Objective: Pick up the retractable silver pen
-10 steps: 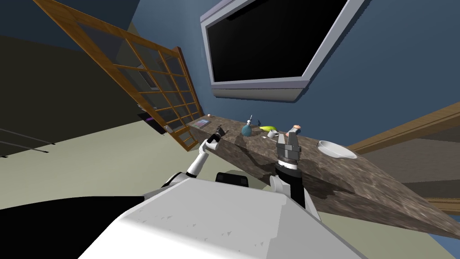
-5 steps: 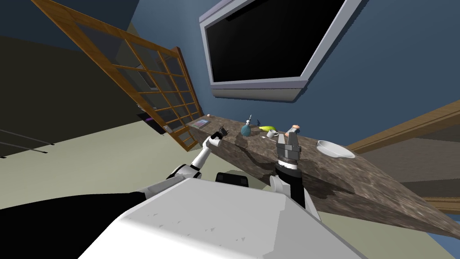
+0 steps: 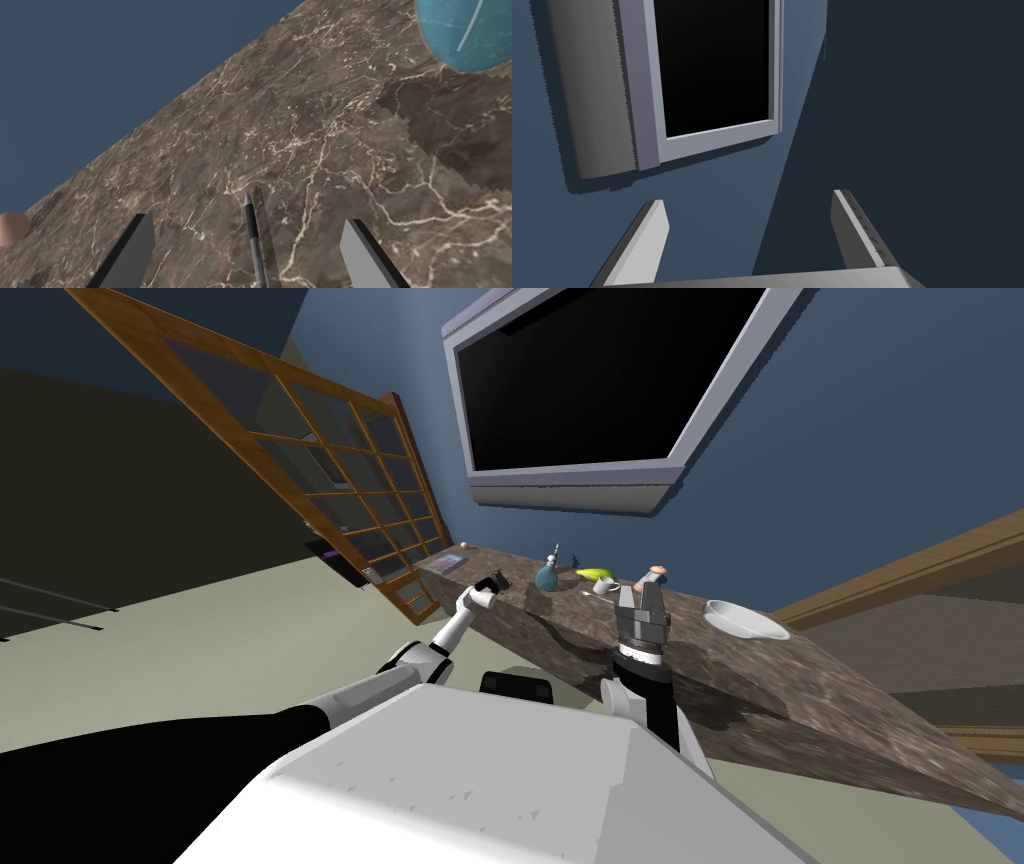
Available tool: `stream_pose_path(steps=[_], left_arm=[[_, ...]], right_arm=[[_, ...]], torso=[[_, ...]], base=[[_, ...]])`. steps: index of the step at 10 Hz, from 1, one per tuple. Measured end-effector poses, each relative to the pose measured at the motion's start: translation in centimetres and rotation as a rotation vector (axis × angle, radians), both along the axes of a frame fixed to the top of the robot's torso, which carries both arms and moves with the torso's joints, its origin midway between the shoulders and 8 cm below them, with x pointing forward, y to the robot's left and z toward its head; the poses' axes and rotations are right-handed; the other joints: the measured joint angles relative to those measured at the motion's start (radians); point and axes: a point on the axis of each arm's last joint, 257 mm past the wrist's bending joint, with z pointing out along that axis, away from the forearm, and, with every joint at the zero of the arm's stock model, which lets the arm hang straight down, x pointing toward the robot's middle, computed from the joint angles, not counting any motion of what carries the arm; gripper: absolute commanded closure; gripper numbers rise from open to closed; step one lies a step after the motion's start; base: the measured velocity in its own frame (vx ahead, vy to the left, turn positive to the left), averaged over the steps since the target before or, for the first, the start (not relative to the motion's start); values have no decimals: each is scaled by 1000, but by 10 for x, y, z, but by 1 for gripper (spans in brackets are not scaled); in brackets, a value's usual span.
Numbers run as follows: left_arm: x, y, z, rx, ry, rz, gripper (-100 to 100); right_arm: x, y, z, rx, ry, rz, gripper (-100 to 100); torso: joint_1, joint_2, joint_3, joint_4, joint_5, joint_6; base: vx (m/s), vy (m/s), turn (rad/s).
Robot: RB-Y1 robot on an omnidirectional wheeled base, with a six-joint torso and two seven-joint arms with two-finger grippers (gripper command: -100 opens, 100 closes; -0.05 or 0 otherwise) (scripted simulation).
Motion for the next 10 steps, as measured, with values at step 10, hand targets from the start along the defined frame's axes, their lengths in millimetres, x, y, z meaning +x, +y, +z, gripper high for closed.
stream_pose_path(steps=[10], left_arm=[[15,-16,-42,-98,263,53,-100]], right_arm=[[0,0,0,0,0,0,0]], torso=[[1,-1,-1,0,0,0]], base=[[20,2,-7]])
